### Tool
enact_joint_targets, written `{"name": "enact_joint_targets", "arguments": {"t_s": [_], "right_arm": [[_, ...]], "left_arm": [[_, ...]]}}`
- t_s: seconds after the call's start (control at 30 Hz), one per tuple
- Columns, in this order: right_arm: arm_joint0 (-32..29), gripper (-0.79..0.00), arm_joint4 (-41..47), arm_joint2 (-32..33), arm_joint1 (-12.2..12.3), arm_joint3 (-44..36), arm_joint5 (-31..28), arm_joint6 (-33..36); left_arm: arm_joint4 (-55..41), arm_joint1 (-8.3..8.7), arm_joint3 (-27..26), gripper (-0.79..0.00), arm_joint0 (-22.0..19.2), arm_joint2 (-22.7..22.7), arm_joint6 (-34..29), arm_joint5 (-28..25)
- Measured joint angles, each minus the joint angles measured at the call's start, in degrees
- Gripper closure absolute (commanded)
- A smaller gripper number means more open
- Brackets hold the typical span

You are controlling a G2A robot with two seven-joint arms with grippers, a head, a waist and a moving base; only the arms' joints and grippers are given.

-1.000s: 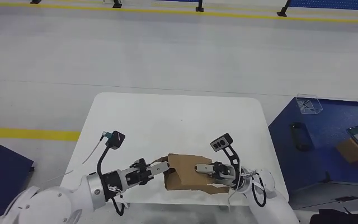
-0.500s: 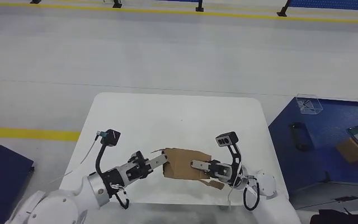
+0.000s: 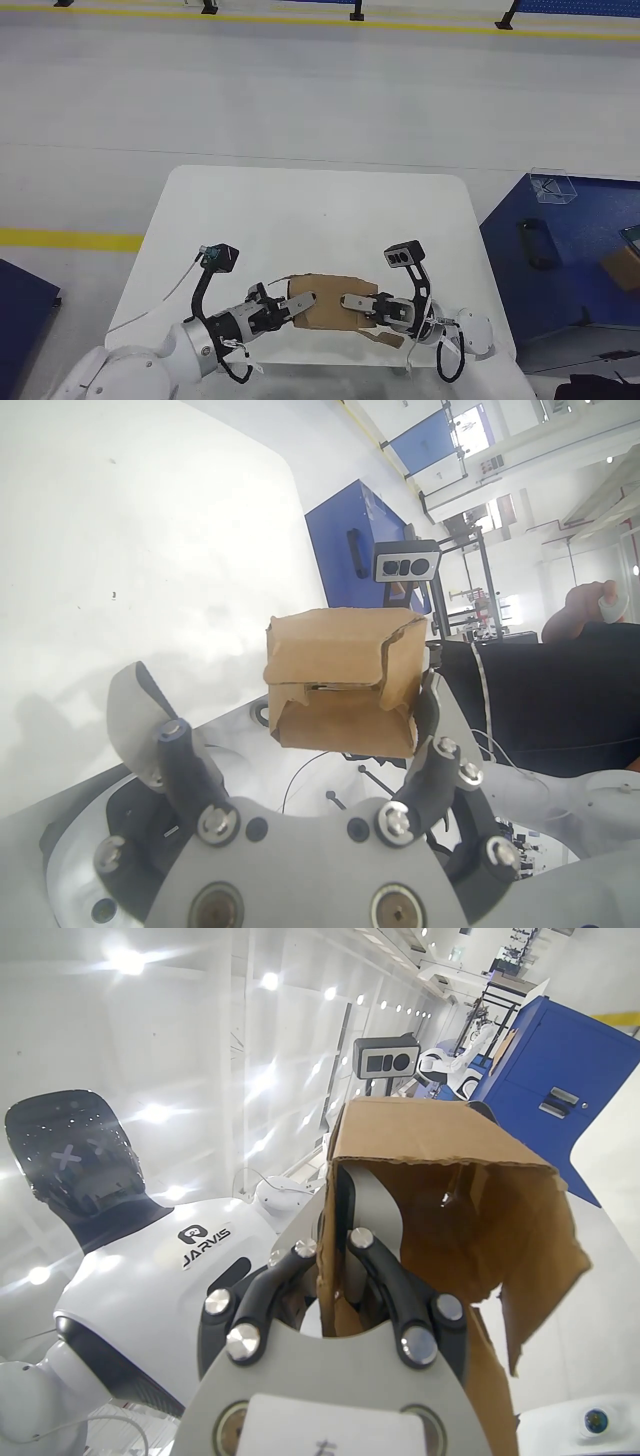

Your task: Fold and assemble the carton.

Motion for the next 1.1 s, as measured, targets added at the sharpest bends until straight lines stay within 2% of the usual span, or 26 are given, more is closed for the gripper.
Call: {"name": "enact_joint_targets", "arguments": {"t_s": [0.23, 0.53, 0.93, 1.1], "right_arm": [[0.0, 0.0, 0.4, -0.3, 0.1, 0.0, 0.2, 0.5], [0.4, 0.0, 1.7, 0.4, 0.2, 0.1, 0.1, 0.7], [0.3, 0.0, 2.8, -0.1, 0.3, -0.3, 1.2, 1.8], [0.3, 0.0, 8.0, 0.4, 0.2, 0.9, 4.3, 1.2]], "left_arm": [[-0.5, -0.33, 0.0, -0.785, -1.0, 0.7, -0.5, 1.5], [-1.9, -0.36, 0.0, -0.785, 0.0, -3.5, 1.1, 1.8], [1.7, -0.75, 0.0, -0.785, -1.1, 1.0, -0.9, 2.1], [0.4, -1.04, 0.0, -0.785, -2.0, 0.3, 0.1, 2.4]]}}
